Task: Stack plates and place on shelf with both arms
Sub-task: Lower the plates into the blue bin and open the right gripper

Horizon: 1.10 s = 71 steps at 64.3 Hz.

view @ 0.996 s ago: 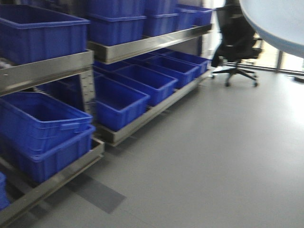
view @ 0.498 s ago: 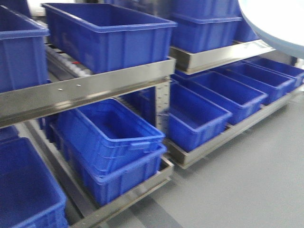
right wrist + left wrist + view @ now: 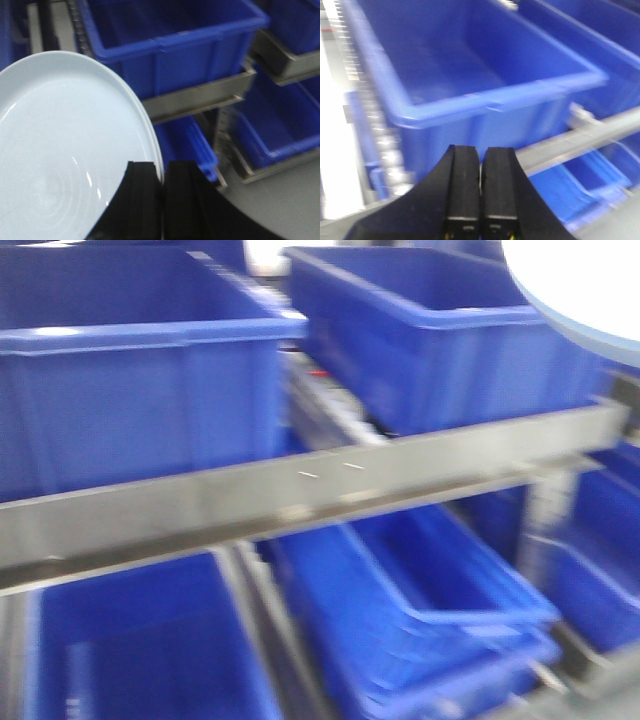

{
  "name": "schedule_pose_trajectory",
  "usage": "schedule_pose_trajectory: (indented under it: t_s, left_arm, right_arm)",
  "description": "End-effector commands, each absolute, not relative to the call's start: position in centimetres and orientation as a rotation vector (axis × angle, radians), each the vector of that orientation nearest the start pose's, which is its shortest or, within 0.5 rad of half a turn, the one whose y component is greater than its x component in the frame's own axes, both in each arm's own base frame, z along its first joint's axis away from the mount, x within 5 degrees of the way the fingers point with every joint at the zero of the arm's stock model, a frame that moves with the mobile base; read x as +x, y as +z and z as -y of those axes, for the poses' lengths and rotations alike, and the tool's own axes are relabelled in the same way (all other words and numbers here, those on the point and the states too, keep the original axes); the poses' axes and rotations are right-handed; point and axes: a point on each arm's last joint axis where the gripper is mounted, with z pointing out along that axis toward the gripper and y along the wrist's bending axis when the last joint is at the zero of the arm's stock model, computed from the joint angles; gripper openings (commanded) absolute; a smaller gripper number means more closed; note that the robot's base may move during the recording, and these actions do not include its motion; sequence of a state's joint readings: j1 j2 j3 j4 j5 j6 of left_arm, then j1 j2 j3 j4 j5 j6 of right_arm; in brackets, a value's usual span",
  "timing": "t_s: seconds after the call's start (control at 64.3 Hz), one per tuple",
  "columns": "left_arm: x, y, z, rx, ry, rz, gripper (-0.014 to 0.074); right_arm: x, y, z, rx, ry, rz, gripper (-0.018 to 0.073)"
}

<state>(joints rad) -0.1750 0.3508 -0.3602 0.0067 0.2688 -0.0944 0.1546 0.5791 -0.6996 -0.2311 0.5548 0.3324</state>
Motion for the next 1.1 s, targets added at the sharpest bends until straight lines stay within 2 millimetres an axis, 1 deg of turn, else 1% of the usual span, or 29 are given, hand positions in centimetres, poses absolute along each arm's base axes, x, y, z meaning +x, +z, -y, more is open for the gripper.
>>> schedule_pose_trajectory:
  t_s: [0.0, 1.089]
  left_arm:
    - [8.55, 30.34, 1.49, 0.068, -0.201, -1.647, 0.0083]
    - [8.55, 30.34, 1.49, 0.068, -0.201, -1.647, 0.0083]
  right_arm:
    - [11.27, 37.11, -0.73, 0.045, 0.096, -1.783, 0.0049]
    - [11.42, 37.03, -0.75, 0.044, 0.095, -1.789, 0.0049]
